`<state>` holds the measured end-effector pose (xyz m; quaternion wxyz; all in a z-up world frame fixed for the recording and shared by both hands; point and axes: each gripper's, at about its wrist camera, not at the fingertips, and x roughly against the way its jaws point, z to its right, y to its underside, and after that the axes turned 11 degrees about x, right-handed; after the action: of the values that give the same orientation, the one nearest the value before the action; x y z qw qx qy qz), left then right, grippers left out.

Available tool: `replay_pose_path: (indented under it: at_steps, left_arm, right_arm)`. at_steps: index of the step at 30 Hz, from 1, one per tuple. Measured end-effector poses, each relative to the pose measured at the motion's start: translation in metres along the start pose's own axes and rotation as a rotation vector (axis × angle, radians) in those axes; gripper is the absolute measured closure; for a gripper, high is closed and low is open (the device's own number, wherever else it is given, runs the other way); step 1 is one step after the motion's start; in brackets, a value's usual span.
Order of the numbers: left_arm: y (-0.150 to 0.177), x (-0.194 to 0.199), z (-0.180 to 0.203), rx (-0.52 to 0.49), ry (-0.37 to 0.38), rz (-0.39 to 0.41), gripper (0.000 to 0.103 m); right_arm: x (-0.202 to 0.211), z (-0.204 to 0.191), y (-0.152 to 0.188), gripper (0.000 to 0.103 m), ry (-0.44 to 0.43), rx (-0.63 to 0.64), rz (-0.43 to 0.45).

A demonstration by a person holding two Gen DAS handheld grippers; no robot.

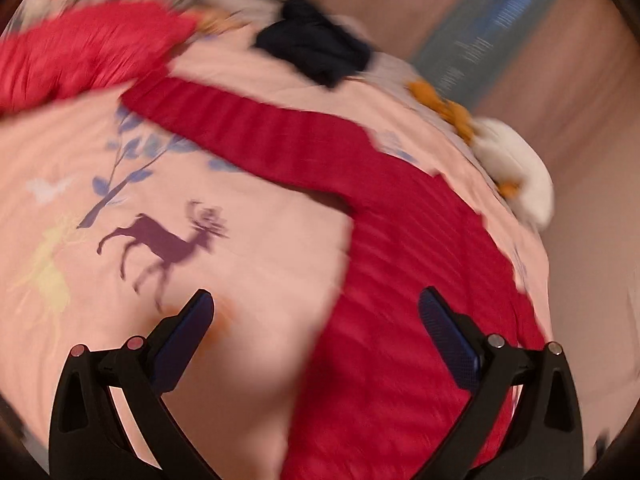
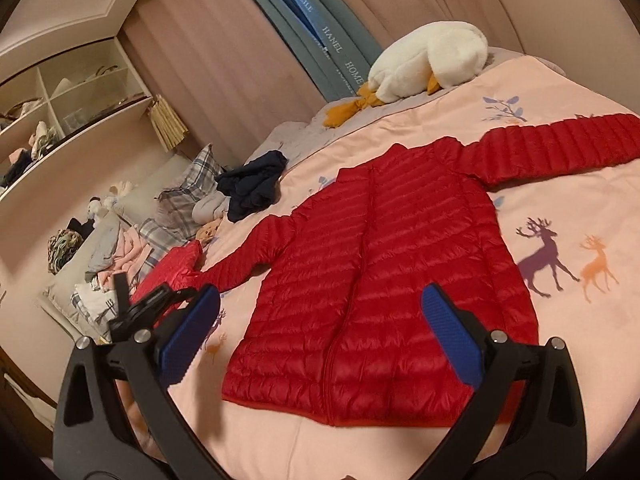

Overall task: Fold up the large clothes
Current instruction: 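Grasp the sleeve nearest the left tool and fold it across the jacket body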

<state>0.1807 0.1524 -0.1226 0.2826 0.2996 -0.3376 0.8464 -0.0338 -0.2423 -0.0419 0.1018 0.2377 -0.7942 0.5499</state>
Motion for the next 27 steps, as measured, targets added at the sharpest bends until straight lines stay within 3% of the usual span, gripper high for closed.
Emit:
replay_pose_path:
  at_steps: [5,11,16,22,25,27]
  left_arm:
    - [-0.075,-0.047,-0.067,0.253,0.103,-0.019,0.001]
    - [-0.126,-0.096,-0.111,0.489,0.249,-0.048,0.001]
    - [-0.161,-0.118,-0.111,0.519,0.285,0.025,0.001]
    - [-0.186,-0.134,-0.104,0.532,0.231,0.089,0.001]
    - [-0.187,-0.135,-0.104,0.526,0.154,0.128,0.019]
    - [-0.188,-0.138,-0.105,0.506,0.073,0.12,0.057]
  right_arm:
    - [-0.032,0.013,-0.002,0.002,-0.026,-0.001,-0.064]
    - [-0.069,0.022,-0.002,0.002,0.033,0.031,-0.126]
    - [-0.091,0.026,-0.006,0.002,0.07,0.058,-0.143]
    - [-0.113,0.034,-0.01,0.002,0.088,0.048,-0.151]
    - [-0.12,0.034,-0.01,0.002,0.091,0.048,-0.161]
    - [-0.123,0.033,-0.011,0.002,0.093,0.055,-0.163]
